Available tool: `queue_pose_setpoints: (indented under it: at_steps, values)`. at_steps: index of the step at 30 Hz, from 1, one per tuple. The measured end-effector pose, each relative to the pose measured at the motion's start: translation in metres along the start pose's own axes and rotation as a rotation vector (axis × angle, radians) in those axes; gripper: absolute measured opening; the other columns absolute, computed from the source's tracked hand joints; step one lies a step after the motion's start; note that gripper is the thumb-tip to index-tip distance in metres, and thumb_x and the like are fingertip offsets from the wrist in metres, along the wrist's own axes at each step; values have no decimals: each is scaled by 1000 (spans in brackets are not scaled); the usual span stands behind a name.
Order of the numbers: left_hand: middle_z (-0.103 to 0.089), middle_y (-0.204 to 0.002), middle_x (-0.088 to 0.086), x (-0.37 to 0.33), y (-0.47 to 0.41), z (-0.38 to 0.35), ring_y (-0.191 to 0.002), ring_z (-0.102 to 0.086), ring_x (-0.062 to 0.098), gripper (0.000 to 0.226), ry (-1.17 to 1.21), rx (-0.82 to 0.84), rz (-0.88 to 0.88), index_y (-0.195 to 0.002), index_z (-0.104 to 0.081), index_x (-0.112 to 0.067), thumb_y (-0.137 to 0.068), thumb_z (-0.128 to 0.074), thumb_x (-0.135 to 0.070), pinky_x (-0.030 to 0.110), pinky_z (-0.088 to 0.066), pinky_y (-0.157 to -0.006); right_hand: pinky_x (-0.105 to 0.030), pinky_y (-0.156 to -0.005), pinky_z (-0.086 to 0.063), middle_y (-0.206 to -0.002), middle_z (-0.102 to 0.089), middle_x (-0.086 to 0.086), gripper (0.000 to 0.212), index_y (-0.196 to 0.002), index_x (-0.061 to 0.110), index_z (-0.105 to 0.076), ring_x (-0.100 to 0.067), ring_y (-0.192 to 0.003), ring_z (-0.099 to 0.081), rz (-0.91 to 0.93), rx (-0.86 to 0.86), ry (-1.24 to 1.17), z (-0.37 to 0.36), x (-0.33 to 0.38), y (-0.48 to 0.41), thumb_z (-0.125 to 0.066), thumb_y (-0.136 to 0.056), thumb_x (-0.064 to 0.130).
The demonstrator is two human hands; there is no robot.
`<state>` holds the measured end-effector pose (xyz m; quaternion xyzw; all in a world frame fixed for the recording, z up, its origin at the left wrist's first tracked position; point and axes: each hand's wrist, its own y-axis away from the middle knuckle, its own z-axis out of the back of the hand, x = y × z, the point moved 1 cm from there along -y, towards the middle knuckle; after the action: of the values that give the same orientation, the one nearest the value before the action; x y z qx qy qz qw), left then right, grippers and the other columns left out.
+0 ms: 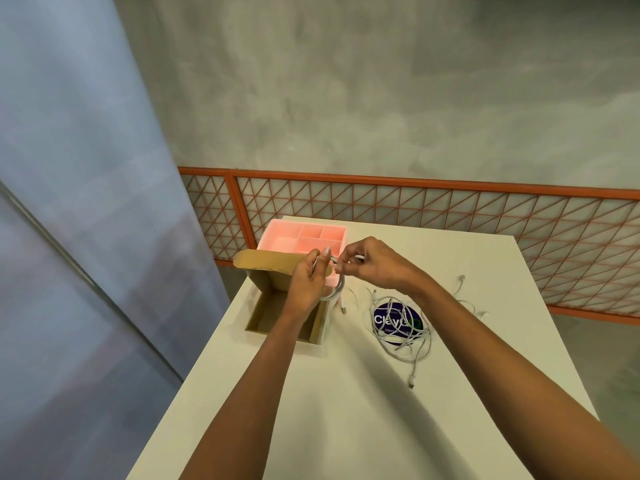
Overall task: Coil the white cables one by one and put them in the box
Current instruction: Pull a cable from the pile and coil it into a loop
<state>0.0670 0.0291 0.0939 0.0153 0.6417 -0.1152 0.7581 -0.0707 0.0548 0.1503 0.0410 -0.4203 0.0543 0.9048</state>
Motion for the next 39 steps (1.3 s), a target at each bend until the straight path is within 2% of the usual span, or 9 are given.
queue_pose_setpoints:
  at_steps: [4,7,11,14,20,22,26,30,39]
  values:
    - [-59,-88,-2,-5,5,0,-76,-56,9,23,123,25,57,-108,-56,-21,-100,-40,-35,14,-49,-57,-24,-73,-41,-82,-64,6,13,-86,12,-74,-10,-85,-55,-2,42,-160,15,-4,3,-70,-85,24]
    - [-51,-78,9,-10,7,3,-59,-44,24,24,183,81,96,-107,-53,-10,-98,-45,-31,22,-56,-53,-22,-68,-37,-80,-68,8,12,-88,12,-76,-4,-81,-54,-4,53,-213,27,-6,7,-70,-84,22]
    - [-54,-71,-4,-11,6,7,-50,-36,7,26,279,261,88,-114,-58,-8,-90,-60,-18,17,-33,-40,-25,-65,-35,-73,-67,10,11,-88,11,-76,1,-68,-50,20,87,-203,38,-12,9,-67,-85,17]
    - [-55,-68,-6,-12,4,7,-50,-39,5,13,313,262,90,-103,-61,-12,-89,-60,-11,17,-31,-40,-22,-59,-30,-60,-59,14,15,-91,8,-74,1,-54,-42,21,102,-225,38,-17,10,-65,-88,19]
    - [-57,-84,6,-15,2,10,-54,-52,3,23,450,44,149,-112,-57,-3,-90,-59,-9,14,-40,-39,-24,-58,-35,-63,-35,7,51,-94,15,-53,-8,-55,-32,-145,-259,-809,36,-45,1,-34,-92,62]
    - [-55,-83,7,-13,0,12,-54,-46,6,25,474,2,161,-114,-57,-4,-89,-60,-10,14,-40,-39,-24,-64,-43,-71,-42,3,42,-98,14,-57,-8,-61,-39,-112,-300,-1000,32,-60,0,-30,-100,46]
    - [-54,-76,3,-9,-3,10,-51,-37,6,13,494,-19,174,-101,-61,-13,-88,-61,-13,15,-36,-38,-21,-80,-52,-82,-53,-2,20,-103,7,-63,-8,-74,-52,31,-268,-827,13,-80,7,-43,-99,6]
    - [-53,-80,7,-7,-5,7,-52,-35,7,16,489,-1,176,-103,-62,-14,-87,-63,-15,16,-33,-40,-20,-73,-48,-89,-70,-9,14,-102,5,-67,-10,-77,-61,-41,-321,-556,-1,-83,7,-58,-91,6]
    - [-59,-75,2,-2,-2,-3,-53,-43,8,13,417,83,151,-101,-61,-9,-88,-63,-14,19,-33,-41,-16,-62,-57,-80,-67,-13,14,-101,-6,-63,-6,-54,-66,-152,-474,-921,-5,-61,-11,-60,-88,-1]
